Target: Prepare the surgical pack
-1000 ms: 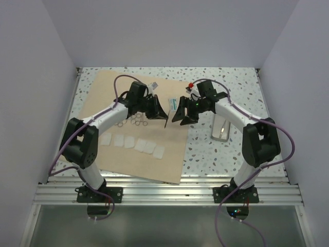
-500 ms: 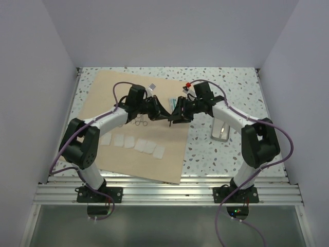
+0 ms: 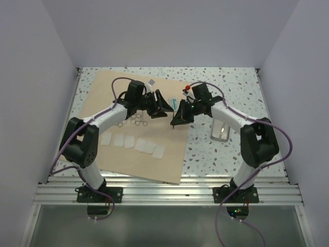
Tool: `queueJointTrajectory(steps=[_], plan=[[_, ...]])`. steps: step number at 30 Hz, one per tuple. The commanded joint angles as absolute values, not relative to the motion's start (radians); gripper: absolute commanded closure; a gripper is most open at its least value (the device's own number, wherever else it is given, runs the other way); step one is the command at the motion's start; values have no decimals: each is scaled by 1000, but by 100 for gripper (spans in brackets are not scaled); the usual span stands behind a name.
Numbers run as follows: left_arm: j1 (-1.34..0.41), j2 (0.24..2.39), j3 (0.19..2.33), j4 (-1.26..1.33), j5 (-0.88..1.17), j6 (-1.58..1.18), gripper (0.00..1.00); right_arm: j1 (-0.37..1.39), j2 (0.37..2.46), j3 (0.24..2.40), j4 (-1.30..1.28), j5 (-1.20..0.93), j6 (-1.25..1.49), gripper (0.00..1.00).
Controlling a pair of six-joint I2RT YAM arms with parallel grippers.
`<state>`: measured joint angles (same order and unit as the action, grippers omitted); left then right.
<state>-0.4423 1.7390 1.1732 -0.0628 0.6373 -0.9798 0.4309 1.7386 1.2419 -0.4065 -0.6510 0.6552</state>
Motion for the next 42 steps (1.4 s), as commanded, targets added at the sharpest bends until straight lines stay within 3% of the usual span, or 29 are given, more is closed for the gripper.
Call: queueJointTrajectory(steps=[1, 7, 11, 17, 24, 27, 35, 42], plan=[[-376, 1736, 1291, -239, 565, -812, 37, 399, 1761, 1308, -651, -493, 562, 100], [-341, 1784, 1416, -502, 324, -539, 43, 215, 1760, 1359, -937, -62, 384, 100], [-341, 1836, 1446, -581, 200, -451, 47, 163, 1781, 1361, -989, 90, 325, 100], [-341, 1925, 1480, -614, 114, -390, 54, 121, 1854, 1356, -951, 100, 314, 100], [-341, 1956, 1511, -629, 35, -371, 52, 121, 1910, 1358, -942, 86, 333, 98], [-341, 1957, 1516, -630, 11, -365, 51, 121, 1910, 1344, -919, 87, 334, 91], [-341, 2013, 1558, -647, -29, -357, 48, 121, 1908, 1397, -956, 87, 319, 62], [-342, 2072, 1597, -618, -37, -359, 60, 121, 1856, 1433, -997, 68, 310, 60]])
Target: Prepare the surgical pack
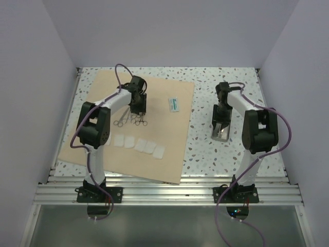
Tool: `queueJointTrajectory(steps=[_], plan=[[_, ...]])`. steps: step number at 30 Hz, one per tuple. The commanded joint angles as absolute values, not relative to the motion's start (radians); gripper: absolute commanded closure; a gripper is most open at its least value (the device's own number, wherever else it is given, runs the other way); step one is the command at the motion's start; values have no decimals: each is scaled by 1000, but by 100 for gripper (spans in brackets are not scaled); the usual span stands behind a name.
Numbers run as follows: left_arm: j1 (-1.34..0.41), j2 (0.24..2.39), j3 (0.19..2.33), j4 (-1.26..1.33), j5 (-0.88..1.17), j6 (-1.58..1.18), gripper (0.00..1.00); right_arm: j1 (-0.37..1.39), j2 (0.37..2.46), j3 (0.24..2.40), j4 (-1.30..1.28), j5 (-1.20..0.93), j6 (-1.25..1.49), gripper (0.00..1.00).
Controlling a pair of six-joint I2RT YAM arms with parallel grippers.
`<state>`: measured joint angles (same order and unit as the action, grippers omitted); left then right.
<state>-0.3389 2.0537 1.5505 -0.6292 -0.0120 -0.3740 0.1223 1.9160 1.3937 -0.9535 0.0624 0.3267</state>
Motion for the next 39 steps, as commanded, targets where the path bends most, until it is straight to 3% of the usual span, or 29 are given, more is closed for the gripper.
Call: queueJointTrajectory(steps=[1, 14, 25, 32, 39], plan=[[-342, 2086, 1604, -618, -41, -359, 60, 121, 1844, 1433, -999, 64, 308, 61], [-367, 2158, 1637, -618, -103, -360, 66, 123, 1815, 1411, -1002, 38, 293, 62], [-380, 2157, 1577, -621, -158, -370, 82, 123, 1809, 1414, -999, 20, 287, 63], [-382, 2056, 1554, -640, -144, -371, 100, 124, 1795, 1419, -997, 8, 287, 63], [-383, 1964, 1542, -649, -104, -384, 100, 124, 1781, 1419, -991, 2, 285, 63]])
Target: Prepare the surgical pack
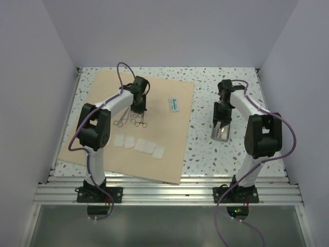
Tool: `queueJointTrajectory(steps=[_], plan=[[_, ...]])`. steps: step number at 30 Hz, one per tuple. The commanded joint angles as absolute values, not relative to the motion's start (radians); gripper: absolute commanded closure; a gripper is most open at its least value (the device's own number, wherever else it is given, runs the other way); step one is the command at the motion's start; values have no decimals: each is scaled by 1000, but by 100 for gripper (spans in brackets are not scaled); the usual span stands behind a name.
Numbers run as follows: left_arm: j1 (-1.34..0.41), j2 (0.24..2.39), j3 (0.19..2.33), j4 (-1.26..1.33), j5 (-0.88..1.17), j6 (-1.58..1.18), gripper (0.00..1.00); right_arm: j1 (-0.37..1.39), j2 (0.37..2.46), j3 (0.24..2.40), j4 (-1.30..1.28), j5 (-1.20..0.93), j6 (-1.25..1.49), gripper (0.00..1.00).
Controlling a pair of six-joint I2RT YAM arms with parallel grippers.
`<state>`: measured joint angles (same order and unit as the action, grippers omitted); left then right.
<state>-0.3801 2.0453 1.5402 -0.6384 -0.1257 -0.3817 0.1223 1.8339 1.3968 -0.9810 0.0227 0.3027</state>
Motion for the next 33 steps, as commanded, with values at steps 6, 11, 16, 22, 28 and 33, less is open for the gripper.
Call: queueJointTrajectory(steps=[6, 11, 16, 22, 28, 33], plan=[[-364, 1962, 1586, -686, -124, -361, 95, 132, 1772, 1410, -991, -24, 282, 63], [-270, 1957, 1575, -664, -147, -304, 60, 141, 1759, 1408, -997, -48, 287, 63], [-184, 1962, 1554, -655, -161, -236, 70, 153, 1753, 1417, -1005, -61, 284, 63], [-153, 1948, 1496, -618, -129, -147, 58, 161, 1761, 1433, -1006, -87, 279, 63], [-153, 1934, 1439, -594, -100, -124, 49, 167, 1779, 1442, -1002, -110, 278, 63], [-152, 1959, 1440, -591, -110, -120, 49, 175, 1792, 1440, -996, -118, 276, 63]])
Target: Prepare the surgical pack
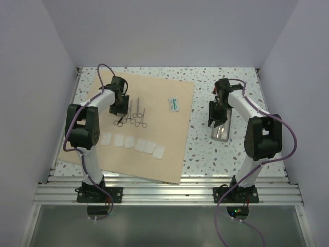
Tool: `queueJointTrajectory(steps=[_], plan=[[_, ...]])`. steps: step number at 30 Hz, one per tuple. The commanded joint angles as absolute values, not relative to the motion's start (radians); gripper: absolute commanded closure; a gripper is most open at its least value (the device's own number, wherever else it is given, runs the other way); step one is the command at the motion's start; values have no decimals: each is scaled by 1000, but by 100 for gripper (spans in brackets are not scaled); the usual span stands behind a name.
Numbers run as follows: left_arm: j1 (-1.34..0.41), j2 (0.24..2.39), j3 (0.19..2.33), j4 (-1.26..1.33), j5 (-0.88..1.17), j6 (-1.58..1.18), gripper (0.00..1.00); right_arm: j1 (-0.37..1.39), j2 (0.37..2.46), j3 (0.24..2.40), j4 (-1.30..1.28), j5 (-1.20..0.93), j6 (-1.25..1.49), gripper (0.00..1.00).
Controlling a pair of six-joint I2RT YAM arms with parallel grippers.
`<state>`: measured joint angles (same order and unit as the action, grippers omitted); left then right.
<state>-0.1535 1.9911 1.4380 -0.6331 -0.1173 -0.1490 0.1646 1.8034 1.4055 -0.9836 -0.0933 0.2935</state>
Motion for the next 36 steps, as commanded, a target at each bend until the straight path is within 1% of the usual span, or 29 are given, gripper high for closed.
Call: queueJointTrajectory(steps=[1, 3, 4, 7, 8, 12, 14, 15, 20, 23, 24, 31, 32, 34, 36], plan=[[-152, 1962, 1436, -588, -112, -123, 51, 176, 1792, 1440, -997, -117, 275, 63], [-153, 1974, 1430, -580, -114, -127, 54, 176, 1793, 1442, -997, -117, 273, 63], [-153, 1980, 1430, -581, -114, -129, 58, 176, 1792, 1442, -996, -117, 273, 63], [-153, 1988, 1401, -569, -103, -133, 63, 179, 1790, 1437, -993, -117, 272, 63], [-153, 1980, 1391, -554, -100, -140, 63, 179, 1792, 1437, -992, -117, 272, 63], [-156, 1971, 1362, -543, -109, -150, 63, 181, 1790, 1430, -986, -118, 272, 63], [-158, 1959, 1351, -532, -115, -155, 60, 183, 1790, 1425, -985, -120, 272, 63], [-163, 1956, 1342, -528, -112, -153, 57, 183, 1789, 1425, -985, -120, 273, 63], [-172, 1986, 1328, -526, -132, -153, 55, 190, 1787, 1427, -983, -123, 276, 63], [-170, 2000, 1304, -500, -112, -153, 56, 193, 1783, 1436, -986, -120, 273, 63], [-169, 2006, 1301, -499, -97, -156, 59, 193, 1782, 1436, -988, -118, 275, 63], [-166, 2025, 1321, -495, -74, -156, 69, 204, 1773, 1445, -999, -114, 268, 63], [-164, 2025, 1328, -500, -74, -153, 73, 206, 1772, 1443, -999, -115, 271, 63], [-163, 2022, 1335, -512, -77, -150, 76, 207, 1772, 1448, -997, -118, 270, 63], [-158, 2008, 1347, -520, -78, -149, 83, 209, 1770, 1451, -999, -120, 270, 63]])
